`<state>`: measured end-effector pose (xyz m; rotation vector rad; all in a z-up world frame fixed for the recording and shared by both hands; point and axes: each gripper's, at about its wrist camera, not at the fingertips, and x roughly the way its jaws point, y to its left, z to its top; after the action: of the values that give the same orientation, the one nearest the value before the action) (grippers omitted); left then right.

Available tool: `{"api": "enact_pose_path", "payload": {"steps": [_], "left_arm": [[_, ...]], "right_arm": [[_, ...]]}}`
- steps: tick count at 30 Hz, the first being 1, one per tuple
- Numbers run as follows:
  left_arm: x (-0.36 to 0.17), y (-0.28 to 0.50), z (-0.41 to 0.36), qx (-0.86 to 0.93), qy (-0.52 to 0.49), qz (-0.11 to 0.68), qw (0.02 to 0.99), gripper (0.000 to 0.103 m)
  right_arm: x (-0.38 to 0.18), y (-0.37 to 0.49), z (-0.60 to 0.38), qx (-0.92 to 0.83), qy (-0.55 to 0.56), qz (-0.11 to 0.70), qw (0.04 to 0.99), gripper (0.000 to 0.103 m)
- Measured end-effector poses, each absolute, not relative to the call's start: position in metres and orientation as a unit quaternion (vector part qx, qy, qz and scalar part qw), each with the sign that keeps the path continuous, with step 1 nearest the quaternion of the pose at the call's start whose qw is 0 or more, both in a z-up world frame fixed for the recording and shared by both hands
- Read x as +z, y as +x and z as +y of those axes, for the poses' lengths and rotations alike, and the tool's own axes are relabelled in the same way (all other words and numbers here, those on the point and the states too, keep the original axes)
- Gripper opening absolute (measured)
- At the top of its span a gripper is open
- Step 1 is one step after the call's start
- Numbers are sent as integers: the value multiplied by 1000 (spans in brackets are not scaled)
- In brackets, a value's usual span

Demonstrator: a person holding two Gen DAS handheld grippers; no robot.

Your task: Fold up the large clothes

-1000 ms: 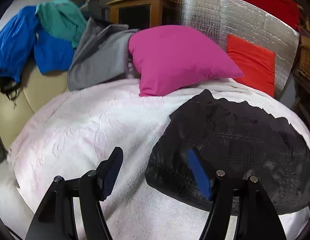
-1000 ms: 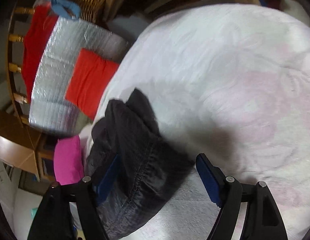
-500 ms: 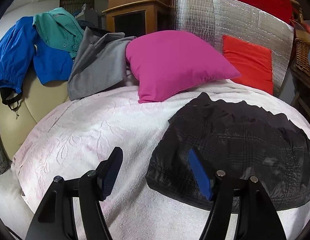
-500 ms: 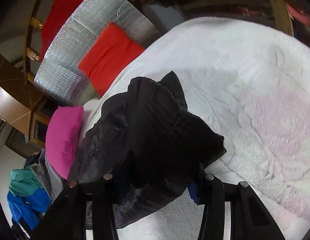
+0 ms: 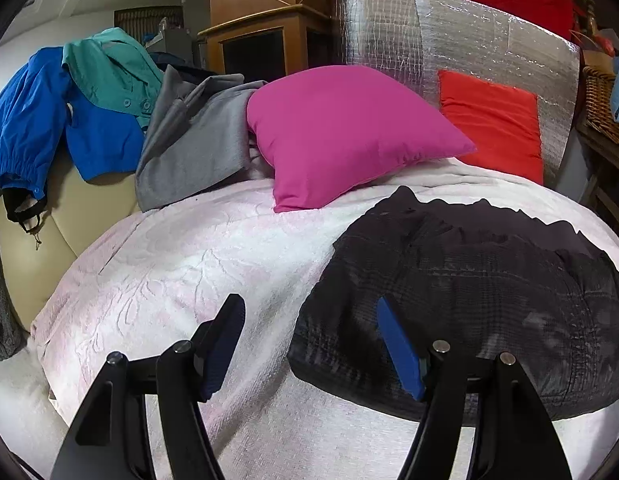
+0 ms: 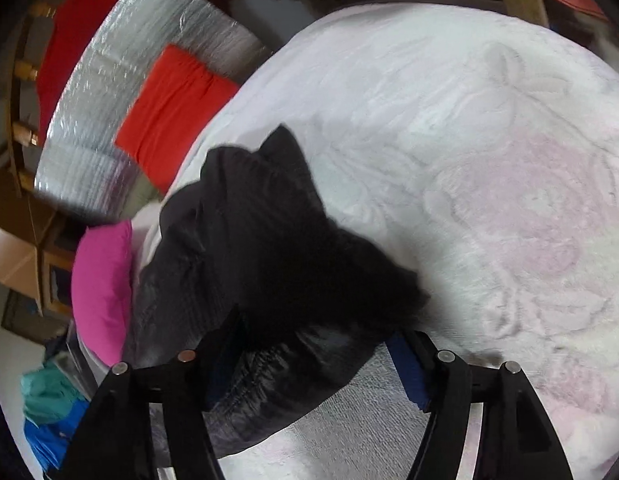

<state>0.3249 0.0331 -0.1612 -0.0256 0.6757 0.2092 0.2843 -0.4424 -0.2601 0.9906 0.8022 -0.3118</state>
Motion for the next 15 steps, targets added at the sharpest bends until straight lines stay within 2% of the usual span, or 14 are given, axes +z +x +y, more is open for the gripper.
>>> {"api": "enact_pose_path", "payload": {"steps": [11,15], "left_arm": [[-160,324,19,95,0,326,941,70],[-160,324,15,92,0,326,941,70]], "right_arm": [[-205,249,-451,-195,383,274,860,76],[-196,255,-431,-141,342,279,886,76]]}}
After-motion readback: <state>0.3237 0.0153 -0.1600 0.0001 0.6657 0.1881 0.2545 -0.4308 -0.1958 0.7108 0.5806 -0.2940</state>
